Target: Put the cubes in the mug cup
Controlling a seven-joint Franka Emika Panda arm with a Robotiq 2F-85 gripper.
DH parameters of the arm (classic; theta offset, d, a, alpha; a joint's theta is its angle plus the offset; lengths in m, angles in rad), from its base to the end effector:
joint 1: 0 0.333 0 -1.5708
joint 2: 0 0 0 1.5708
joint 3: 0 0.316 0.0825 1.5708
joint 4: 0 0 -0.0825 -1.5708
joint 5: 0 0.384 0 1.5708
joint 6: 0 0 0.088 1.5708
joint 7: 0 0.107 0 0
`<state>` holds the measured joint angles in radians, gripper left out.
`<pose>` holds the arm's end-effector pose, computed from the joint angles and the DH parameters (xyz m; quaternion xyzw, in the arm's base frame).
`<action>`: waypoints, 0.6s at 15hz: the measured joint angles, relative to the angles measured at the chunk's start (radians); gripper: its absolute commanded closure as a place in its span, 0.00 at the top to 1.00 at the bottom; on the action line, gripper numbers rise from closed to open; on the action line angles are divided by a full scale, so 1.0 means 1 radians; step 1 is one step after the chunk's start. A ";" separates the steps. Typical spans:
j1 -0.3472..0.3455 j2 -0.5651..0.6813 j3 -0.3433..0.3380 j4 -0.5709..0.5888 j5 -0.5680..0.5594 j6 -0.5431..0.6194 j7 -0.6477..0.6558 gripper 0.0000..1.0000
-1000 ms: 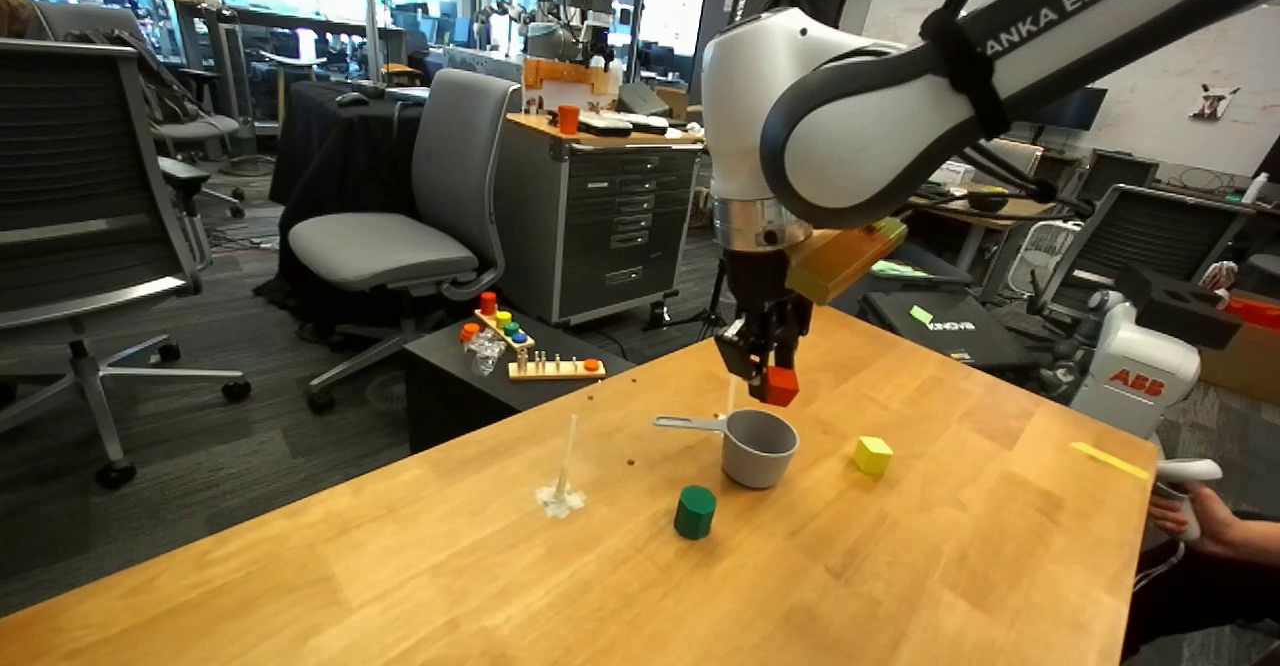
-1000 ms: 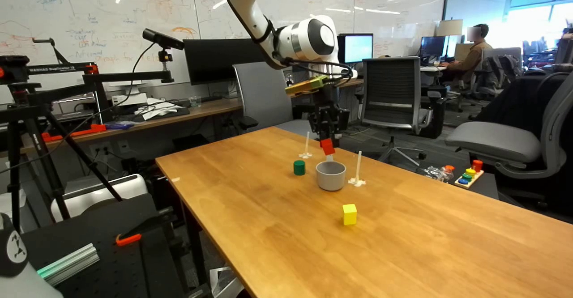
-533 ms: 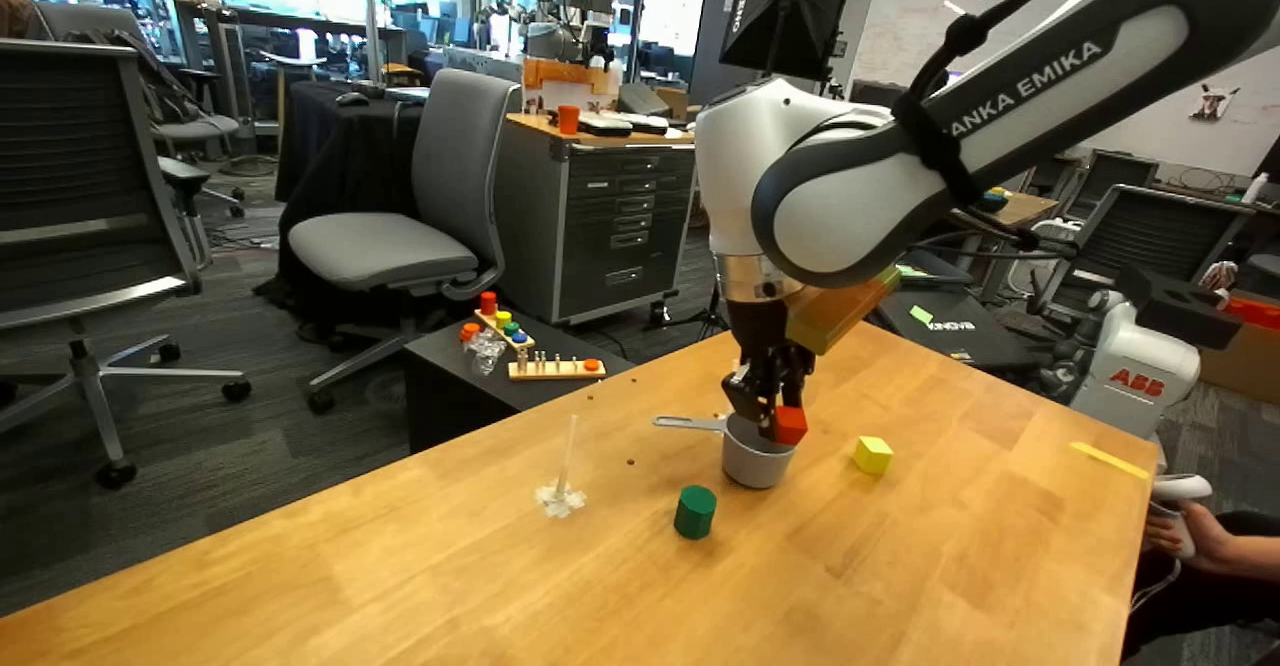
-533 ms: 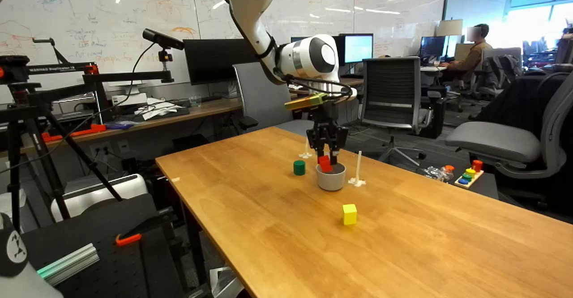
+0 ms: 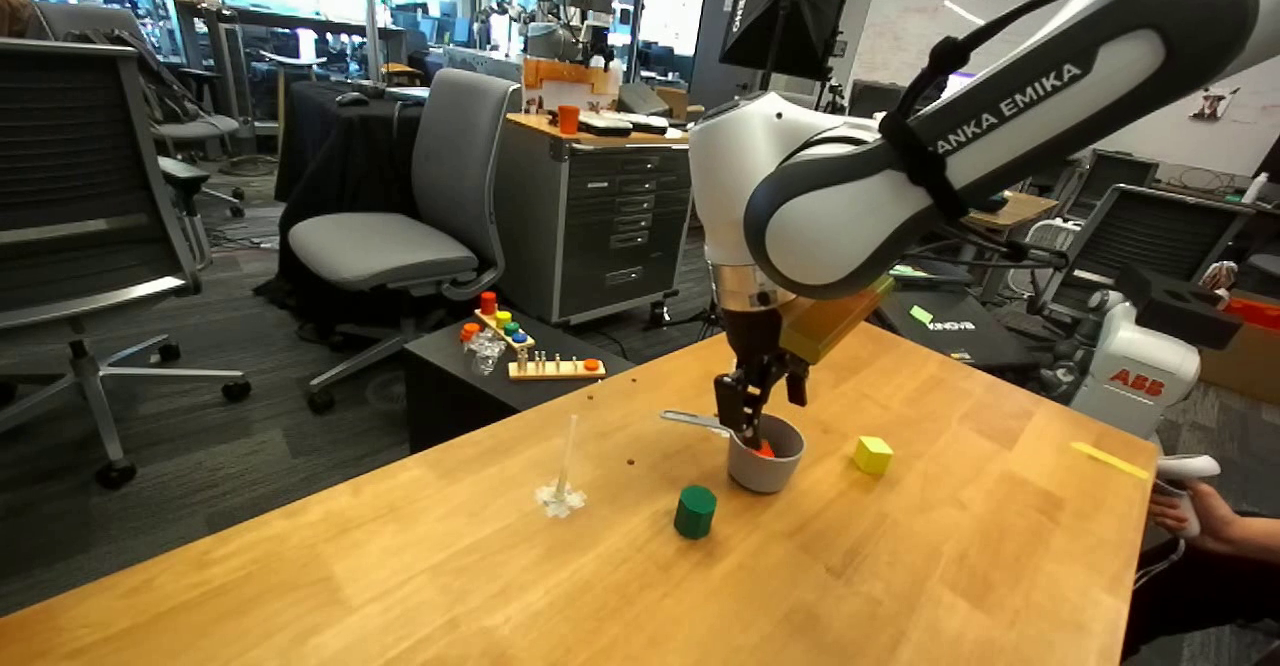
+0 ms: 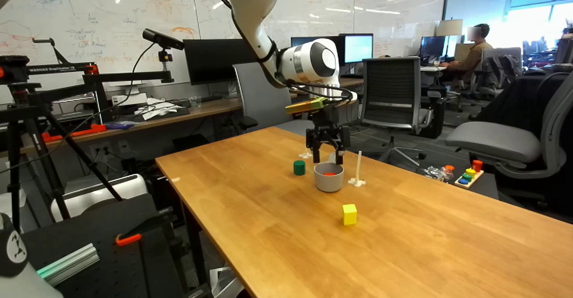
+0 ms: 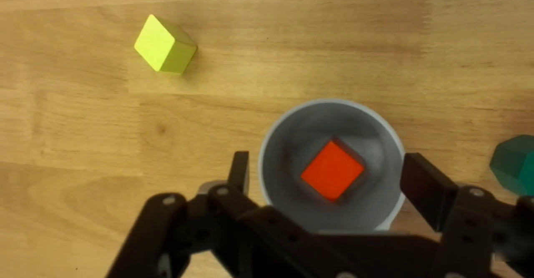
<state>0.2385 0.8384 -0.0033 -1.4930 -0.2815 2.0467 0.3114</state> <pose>0.6658 0.1442 0.1522 0.9823 0.0443 -0.1041 0.1492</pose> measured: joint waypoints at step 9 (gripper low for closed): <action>0.034 -0.038 0.006 -0.033 0.000 -0.009 0.000 1.00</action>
<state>0.2727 0.8008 0.0025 -1.5257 -0.2816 2.0379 0.3114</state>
